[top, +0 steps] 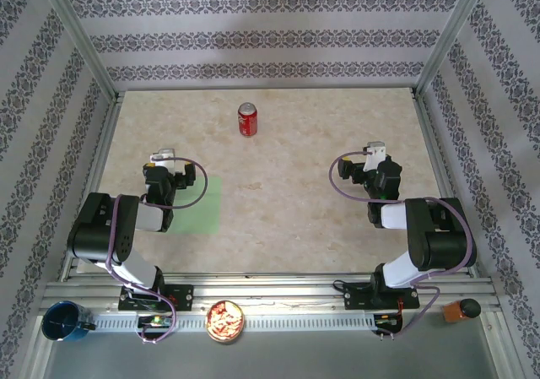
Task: Fold a paper plane with a square sheet of paper (pick it up from the middle)
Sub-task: Move the square sheet of paper to the center of the table.
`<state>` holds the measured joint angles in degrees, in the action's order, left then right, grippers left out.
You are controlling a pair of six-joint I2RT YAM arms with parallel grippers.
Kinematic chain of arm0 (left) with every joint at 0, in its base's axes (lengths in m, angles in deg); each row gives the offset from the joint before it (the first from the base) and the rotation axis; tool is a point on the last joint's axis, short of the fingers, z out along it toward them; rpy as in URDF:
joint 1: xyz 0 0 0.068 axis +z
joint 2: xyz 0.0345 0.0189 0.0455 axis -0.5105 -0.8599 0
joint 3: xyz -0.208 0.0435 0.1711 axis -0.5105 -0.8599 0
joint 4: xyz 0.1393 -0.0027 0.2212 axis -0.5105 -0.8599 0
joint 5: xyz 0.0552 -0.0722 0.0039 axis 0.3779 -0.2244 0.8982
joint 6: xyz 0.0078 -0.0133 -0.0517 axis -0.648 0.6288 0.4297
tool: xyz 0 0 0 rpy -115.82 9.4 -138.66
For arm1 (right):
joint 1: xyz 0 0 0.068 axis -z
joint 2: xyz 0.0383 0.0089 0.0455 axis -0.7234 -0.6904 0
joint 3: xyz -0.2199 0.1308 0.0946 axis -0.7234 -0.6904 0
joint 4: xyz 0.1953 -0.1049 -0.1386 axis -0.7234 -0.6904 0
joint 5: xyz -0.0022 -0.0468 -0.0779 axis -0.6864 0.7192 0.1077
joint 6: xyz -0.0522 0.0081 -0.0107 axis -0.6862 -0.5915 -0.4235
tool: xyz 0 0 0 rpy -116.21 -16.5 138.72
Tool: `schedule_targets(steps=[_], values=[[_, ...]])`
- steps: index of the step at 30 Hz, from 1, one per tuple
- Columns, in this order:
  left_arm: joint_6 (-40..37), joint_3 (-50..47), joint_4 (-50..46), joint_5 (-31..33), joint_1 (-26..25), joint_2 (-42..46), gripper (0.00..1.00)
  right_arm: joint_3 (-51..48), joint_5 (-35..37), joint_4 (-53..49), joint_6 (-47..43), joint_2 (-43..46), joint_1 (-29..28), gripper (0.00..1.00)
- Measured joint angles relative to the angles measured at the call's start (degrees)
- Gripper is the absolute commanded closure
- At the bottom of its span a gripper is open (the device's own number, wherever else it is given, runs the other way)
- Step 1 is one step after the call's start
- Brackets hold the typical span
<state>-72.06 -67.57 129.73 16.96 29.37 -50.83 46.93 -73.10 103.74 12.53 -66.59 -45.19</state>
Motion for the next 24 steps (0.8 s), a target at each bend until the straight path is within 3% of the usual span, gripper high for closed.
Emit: schedule_targets(steps=[24], values=[[-1.5, 0.8, -0.8, -4.0, 0.0, 0.0, 0.01, 0.0, 0.8, -0.2, 0.3, 0.0, 0.2, 0.02]])
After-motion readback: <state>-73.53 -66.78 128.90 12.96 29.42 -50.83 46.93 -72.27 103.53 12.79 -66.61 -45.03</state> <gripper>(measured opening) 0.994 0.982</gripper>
